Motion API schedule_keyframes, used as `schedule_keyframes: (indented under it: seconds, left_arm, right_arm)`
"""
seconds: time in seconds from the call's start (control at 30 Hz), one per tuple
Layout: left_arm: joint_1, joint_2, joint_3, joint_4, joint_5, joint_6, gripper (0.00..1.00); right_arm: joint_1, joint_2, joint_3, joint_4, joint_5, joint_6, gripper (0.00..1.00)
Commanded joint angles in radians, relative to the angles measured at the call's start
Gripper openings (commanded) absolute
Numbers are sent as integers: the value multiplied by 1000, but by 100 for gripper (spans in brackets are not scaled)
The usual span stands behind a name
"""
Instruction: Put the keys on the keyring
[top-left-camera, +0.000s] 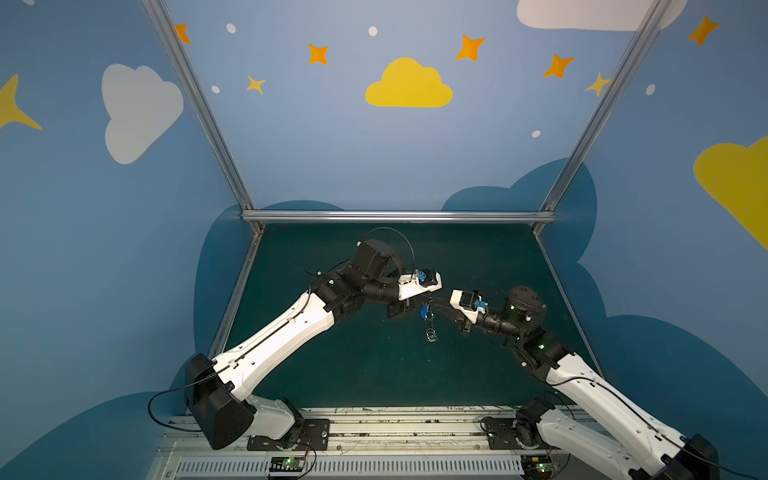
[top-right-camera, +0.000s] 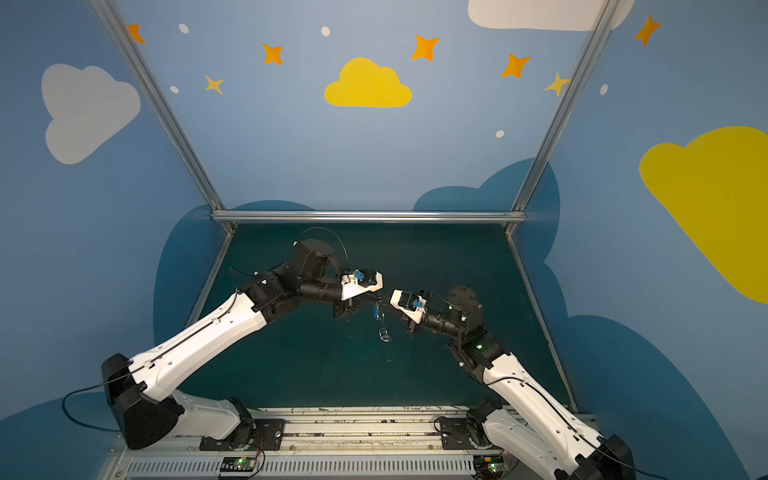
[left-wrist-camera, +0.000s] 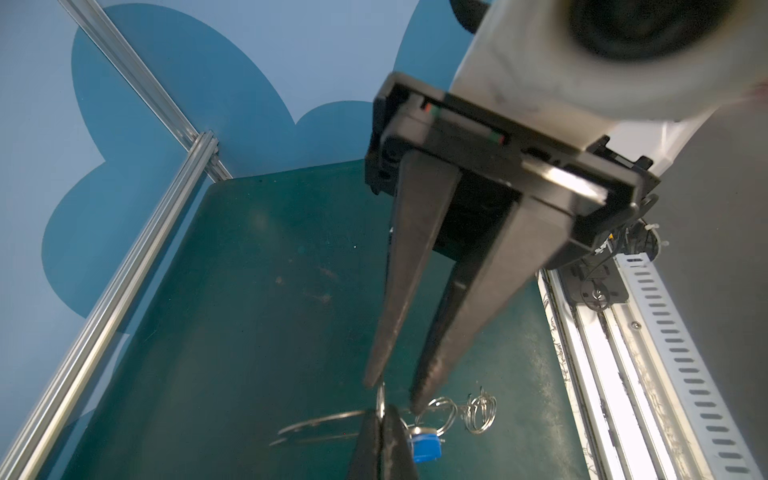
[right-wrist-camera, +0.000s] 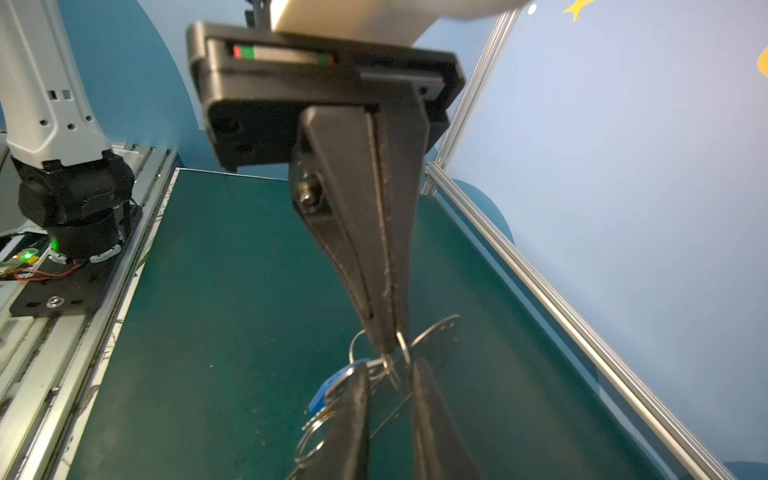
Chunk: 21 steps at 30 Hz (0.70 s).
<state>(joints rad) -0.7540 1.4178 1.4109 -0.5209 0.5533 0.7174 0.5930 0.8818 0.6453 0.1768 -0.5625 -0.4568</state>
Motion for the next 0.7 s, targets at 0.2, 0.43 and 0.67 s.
schedule_keyframes:
  seconds: [0.2, 0.43, 0.67]
  left_arm:
    - [-66, 110, 242, -367, -203, 185, 3]
    - [-98, 151, 330, -445, -276, 217, 3]
    - [-125, 173, 375, -474, -312, 227, 3]
  right_arm:
    - [4, -56, 8, -132, 91, -109, 29]
    - [4, -43, -16, -53, 39, -92, 25]
    - [5, -14, -16, 0, 7, -75, 22]
